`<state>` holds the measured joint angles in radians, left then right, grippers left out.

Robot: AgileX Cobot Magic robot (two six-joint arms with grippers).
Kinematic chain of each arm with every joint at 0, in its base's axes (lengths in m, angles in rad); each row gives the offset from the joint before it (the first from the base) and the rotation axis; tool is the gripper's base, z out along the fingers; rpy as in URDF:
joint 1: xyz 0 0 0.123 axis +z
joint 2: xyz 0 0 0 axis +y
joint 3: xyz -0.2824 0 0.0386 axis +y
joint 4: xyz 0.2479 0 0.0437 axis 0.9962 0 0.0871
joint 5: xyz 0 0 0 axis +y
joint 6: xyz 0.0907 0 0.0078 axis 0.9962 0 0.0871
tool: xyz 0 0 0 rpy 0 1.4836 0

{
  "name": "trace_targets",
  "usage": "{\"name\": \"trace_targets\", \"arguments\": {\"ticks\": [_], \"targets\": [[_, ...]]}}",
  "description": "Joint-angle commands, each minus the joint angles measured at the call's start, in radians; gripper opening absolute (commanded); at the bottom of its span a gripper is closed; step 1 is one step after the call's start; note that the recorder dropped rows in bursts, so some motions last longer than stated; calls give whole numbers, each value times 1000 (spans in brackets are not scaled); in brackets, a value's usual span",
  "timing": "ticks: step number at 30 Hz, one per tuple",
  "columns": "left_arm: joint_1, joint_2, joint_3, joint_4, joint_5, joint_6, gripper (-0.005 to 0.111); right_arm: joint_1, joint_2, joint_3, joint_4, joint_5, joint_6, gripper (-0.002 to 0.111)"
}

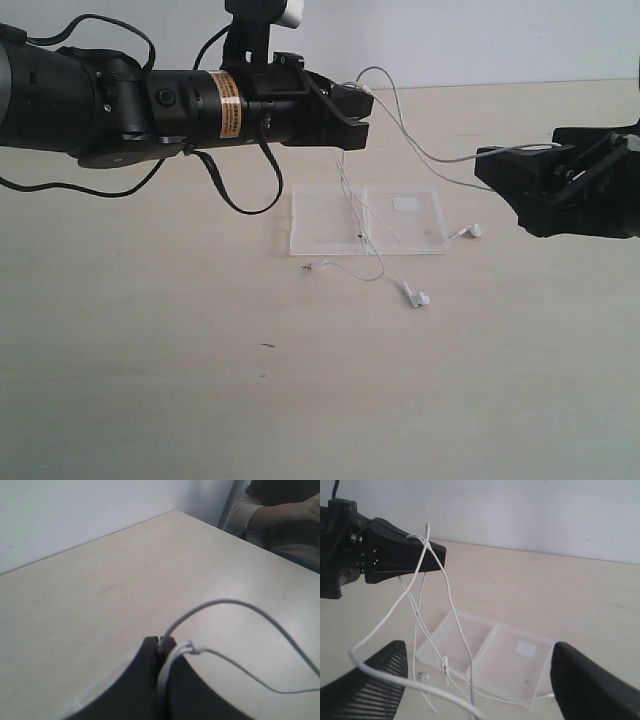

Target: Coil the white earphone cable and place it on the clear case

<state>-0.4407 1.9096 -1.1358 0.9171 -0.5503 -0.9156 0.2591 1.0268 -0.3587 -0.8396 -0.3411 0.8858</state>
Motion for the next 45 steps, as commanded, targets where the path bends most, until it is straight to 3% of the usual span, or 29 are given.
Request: {"name": "trace_targets", "arguments": {"ticks": [1,7,17,28,35,39,45], "targets": [[2,-13,-4,-9,18,-9,0,-4,-4,2,-45,-14,35,75],[2,-13,-4,-36,18,-9,0,-4,-4,2,-222,-14,201,81],[2,-13,-4,-42,26,-9,0,-4,-4,2,-486,-104,452,82],[0,-32,-6,53,40,-9,0,-4,-4,-7,-443,-73,435,80],[-11,-65,-6,151,42,-50,0,-4,-4,-21,-271,-84,266,69],[-59,-65,-6,156,51,-37,0,-4,-4,-21,-173,-186,162,53],[-61,-65,-6,156,96,-42,0,-4,-4,-21,-127,-177,110,51]]}}
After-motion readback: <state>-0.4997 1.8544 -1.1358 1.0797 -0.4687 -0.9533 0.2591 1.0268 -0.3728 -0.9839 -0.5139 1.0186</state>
